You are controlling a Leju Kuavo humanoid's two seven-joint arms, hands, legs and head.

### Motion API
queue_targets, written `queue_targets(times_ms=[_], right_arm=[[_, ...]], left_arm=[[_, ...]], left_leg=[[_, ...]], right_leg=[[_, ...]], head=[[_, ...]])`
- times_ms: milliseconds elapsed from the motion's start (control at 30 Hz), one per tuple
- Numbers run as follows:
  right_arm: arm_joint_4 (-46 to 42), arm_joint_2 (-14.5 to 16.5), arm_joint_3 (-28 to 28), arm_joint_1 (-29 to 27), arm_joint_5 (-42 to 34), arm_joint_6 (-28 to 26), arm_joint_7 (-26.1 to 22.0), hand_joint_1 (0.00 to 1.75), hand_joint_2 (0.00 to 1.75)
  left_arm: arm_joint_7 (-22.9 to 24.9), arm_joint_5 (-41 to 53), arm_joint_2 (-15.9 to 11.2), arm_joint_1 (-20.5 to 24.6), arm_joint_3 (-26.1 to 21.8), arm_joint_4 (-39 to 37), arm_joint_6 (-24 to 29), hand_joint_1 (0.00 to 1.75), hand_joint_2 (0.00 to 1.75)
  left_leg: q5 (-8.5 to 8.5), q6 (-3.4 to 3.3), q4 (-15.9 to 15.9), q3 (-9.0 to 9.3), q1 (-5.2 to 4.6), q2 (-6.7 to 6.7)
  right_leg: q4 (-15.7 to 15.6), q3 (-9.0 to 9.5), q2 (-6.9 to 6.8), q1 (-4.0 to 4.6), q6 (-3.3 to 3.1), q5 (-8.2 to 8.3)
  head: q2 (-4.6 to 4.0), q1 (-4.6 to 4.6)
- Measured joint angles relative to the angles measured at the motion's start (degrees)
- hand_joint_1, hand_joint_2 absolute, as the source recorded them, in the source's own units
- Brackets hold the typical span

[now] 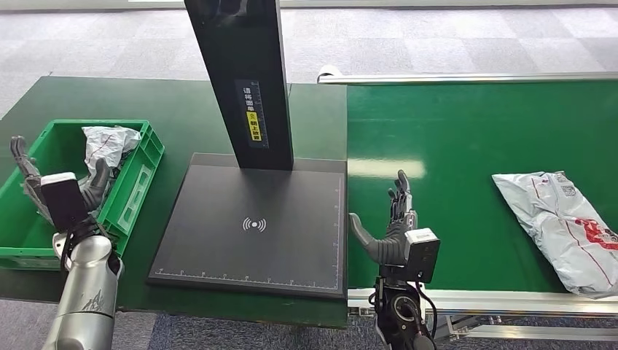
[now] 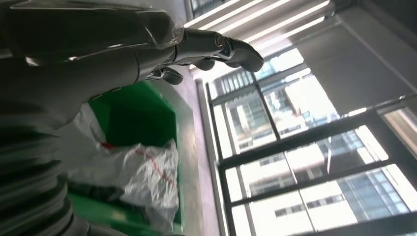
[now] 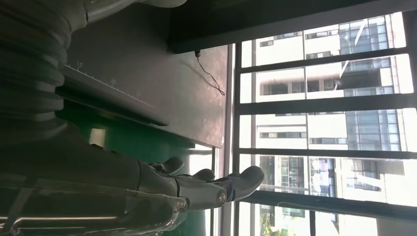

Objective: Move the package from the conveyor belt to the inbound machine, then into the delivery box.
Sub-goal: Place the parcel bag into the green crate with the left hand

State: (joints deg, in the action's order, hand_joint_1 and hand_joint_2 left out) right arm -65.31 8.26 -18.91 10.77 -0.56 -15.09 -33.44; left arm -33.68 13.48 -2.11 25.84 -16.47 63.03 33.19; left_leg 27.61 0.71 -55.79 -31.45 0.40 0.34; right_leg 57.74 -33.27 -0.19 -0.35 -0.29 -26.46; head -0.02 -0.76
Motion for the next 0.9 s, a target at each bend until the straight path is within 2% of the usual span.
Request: queue_targets(times_ms=[67, 233, 300, 400, 567, 900], right_arm=[[0.23, -0.09, 0.00, 0.19, -0.19, 0.37, -0.01, 0.00, 1.75], [0.93, -0.40, -0.05, 1.26, -0.61, 2.32, -0.10, 0.00, 1.75], [1.04, -0.46, -0.25, 1.52, -0.55, 3.94, 0.15, 0.00, 1.75], [1.05, -0.47, -0.89, 1.59, -0.37, 6.74, 0.94, 0.00, 1.75], [1.05, -0.39, -2.07, 1.54, 0.43, 9.08, 1.83, 0.00, 1.75], [1.05, -0.38, -2.51, 1.53, 0.65, 9.93, 2.05, 0.00, 1.75]], left_arm=[[1.31, -4.12, 0.05, -0.98, 1.76, 1.02, -7.29, 0.00, 1.75], [2.68, -14.37, 0.50, -6.10, 10.07, 4.65, -32.03, 0.00, 1.75], [2.53, -16.45, 1.14, -8.09, 13.54, 5.27, -37.10, 0.00, 1.75], [2.51, -17.51, 2.46, -10.22, 18.01, 5.39, -39.70, 0.00, 1.75], [2.51, -17.48, 4.42, -11.88, 22.98, 4.29, -40.92, 0.00, 1.75], [2.51, -17.12, 5.45, -12.20, 25.34, 2.99, -41.10, 0.00, 1.75]], left_leg=[[0.00, 0.00, 0.00, 0.01, -0.01, 0.01], [0.01, -0.01, -0.01, 0.00, -0.02, 0.00], [0.03, -0.01, -0.01, 0.00, -0.02, 0.03], [0.06, -0.01, -0.01, 0.00, -0.02, 0.02], [0.06, -0.01, 0.00, 0.00, 0.00, 0.01], [0.05, -0.01, 0.00, 0.00, -0.01, 0.01]], right_leg=[[0.00, 0.00, 0.01, -0.01, 0.00, 0.00], [0.00, -0.01, 0.01, -0.02, 0.00, 0.00], [-0.01, -0.02, 0.03, -0.02, 0.00, 0.00], [-0.02, -0.04, 0.03, -0.02, 0.00, 0.00], [-0.02, -0.03, 0.03, -0.01, 0.00, 0.00], [-0.02, -0.01, 0.03, -0.01, 0.01, 0.00]], head=[[0.00, 0.00], [0.00, -0.01], [0.00, 0.00], [0.00, -0.01], [0.00, -0.01], [0.00, -0.02]])
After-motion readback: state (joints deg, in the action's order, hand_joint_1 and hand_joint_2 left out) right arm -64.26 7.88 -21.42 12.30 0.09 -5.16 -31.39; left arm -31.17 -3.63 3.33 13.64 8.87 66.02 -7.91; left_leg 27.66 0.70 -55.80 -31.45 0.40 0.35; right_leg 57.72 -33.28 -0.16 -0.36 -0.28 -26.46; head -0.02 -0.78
